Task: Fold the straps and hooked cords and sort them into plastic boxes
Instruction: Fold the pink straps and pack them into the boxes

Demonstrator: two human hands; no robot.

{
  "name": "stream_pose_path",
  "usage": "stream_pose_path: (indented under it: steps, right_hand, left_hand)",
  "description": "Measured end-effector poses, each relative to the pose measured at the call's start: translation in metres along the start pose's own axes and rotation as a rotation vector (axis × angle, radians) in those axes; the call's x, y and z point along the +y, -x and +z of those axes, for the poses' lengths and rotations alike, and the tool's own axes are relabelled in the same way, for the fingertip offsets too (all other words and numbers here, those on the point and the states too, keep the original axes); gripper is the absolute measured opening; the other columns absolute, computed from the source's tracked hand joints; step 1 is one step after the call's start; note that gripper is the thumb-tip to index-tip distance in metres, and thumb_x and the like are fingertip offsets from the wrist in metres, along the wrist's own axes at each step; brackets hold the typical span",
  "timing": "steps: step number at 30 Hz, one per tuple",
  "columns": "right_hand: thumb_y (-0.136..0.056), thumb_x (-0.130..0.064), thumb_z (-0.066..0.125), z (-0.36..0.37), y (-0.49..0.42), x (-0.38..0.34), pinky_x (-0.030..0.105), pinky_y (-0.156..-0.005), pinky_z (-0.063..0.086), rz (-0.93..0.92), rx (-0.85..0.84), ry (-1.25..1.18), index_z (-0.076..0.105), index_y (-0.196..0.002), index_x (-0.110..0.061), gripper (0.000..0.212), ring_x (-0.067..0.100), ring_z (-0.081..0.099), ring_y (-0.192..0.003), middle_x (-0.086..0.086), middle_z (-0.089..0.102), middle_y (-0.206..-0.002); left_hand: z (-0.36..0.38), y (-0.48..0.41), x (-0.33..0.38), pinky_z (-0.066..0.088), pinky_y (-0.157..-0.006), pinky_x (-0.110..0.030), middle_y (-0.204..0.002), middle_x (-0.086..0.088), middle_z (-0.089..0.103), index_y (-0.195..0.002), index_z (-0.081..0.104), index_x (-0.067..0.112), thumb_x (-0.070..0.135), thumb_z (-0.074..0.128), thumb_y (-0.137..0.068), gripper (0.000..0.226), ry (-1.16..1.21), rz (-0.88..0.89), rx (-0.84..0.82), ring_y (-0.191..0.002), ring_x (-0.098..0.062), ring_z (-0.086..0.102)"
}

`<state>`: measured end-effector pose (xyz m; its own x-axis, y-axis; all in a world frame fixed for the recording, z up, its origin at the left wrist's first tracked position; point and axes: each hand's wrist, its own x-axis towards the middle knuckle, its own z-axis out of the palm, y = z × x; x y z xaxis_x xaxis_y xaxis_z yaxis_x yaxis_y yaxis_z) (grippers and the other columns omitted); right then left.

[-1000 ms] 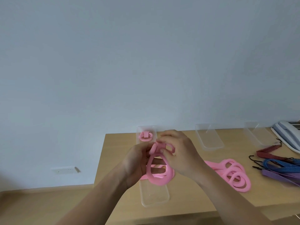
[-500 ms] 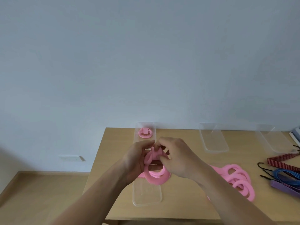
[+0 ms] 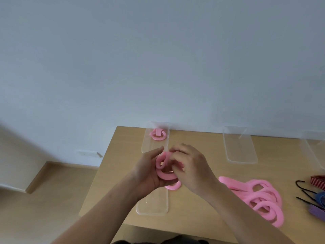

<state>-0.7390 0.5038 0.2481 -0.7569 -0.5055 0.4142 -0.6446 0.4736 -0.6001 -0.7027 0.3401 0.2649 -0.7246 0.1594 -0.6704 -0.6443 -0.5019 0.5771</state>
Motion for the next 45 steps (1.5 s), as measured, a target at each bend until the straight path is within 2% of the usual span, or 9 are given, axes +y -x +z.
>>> stream_pose_path:
  steps: [4,6,16,21,24,30,34,39,45]
  right_hand:
    - [-0.083,-0.018,0.073,0.008,0.009,0.006,0.015,-0.090,0.043,-0.049,-0.098,-0.071,0.069,-0.096,-0.023,0.014,0.007,0.055,-0.106,-0.009,0.058,-0.119]
    - [-0.078,-0.035,0.079,0.010,0.010,0.009,0.007,-0.096,0.034,-0.032,-0.217,-0.070,0.068,-0.103,-0.024,0.029,0.005,0.051,-0.114,-0.011,0.053,-0.127]
    - [-0.092,-0.011,0.064,0.034,-0.018,0.013,0.033,-0.080,0.052,-0.093,-0.192,0.123,0.070,-0.093,-0.005,0.008,0.021,0.061,-0.088,0.006,0.064,-0.103]
    - [-0.092,-0.009,0.060,0.065,-0.031,0.011,0.031,-0.094,0.050,-0.218,-0.116,0.299,0.066,-0.095,-0.003,0.008,0.028,0.061,-0.100,0.019,0.064,-0.114]
    - [-0.095,-0.008,0.057,0.082,-0.045,0.013,0.034,-0.097,0.049,-0.245,-0.075,0.332,0.066,-0.095,-0.002,0.011,0.029,0.060,-0.105,0.021,0.064,-0.112]
    - [-0.088,-0.011,0.064,0.098,-0.076,0.012,0.035,-0.091,0.050,-0.020,-0.163,0.189,0.062,-0.115,-0.004,0.028,0.027,0.059,-0.103,0.010,0.061,-0.115]
    - [-0.087,-0.008,0.064,0.102,-0.089,0.020,0.017,-0.086,0.045,0.083,-0.231,0.061,0.054,-0.119,-0.015,0.034,0.010,0.055,-0.098,0.001,0.054,-0.116]
    - [-0.081,-0.015,0.077,0.115,-0.109,0.054,0.019,-0.067,0.038,0.288,-0.254,0.204,0.060,-0.106,-0.014,0.030,0.014,0.056,-0.088,-0.001,0.055,-0.111]
    - [-0.081,-0.013,0.069,0.146,-0.128,0.073,0.025,-0.065,0.035,0.325,-0.409,0.288,0.059,-0.102,-0.015,0.023,0.021,0.056,-0.086,-0.001,0.055,-0.109]
  left_hand:
    - [-0.005,-0.006,0.000,0.061,-0.083,-0.051,-0.097,-0.022,0.069,-0.130,0.063,-0.007,0.039,0.052,-0.101,0.056,0.065,-0.025,0.000,-0.093,-0.041,0.073]
    - [-0.010,-0.010,0.002,0.060,-0.082,-0.050,-0.091,-0.019,0.068,-0.126,0.066,-0.004,0.042,0.053,-0.099,0.055,0.046,-0.034,0.006,-0.092,-0.041,0.071]
    - [-0.041,-0.038,0.015,0.053,-0.102,-0.053,-0.087,-0.018,0.068,-0.107,0.073,0.004,0.049,0.056,-0.097,0.049,-0.154,-0.071,0.113,-0.084,-0.034,0.069]
    - [-0.061,-0.053,0.038,0.061,-0.068,-0.039,-0.066,-0.010,0.066,-0.091,0.074,0.006,0.045,0.057,-0.099,0.043,-0.096,-0.062,0.123,-0.059,-0.024,0.067]
    - [-0.074,-0.062,0.052,0.061,-0.068,-0.038,-0.068,-0.012,0.068,-0.096,0.072,0.005,0.043,0.056,-0.100,0.042,-0.094,-0.069,0.109,-0.062,-0.027,0.069]
    - [-0.097,-0.079,0.067,0.061,-0.073,-0.040,-0.074,-0.013,0.071,-0.091,0.073,0.008,0.040,0.056,-0.101,0.038,-0.117,-0.083,0.049,-0.064,-0.026,0.069]
    - [-0.111,-0.090,0.074,0.058,-0.065,-0.033,-0.082,-0.014,0.074,-0.093,0.075,0.010,0.055,0.049,-0.101,0.052,-0.246,-0.119,-0.009,-0.069,-0.027,0.068]
    - [-0.127,-0.109,0.077,0.047,-0.063,-0.031,-0.091,0.001,0.073,-0.097,0.066,0.022,0.052,0.053,-0.098,0.033,-0.745,0.296,0.468,-0.080,-0.019,0.066]
    - [-0.140,-0.130,0.069,0.048,-0.062,-0.027,-0.091,0.008,0.065,-0.115,0.058,0.024,0.036,0.071,-0.091,0.029,-0.862,0.224,0.341,-0.081,-0.009,0.063]
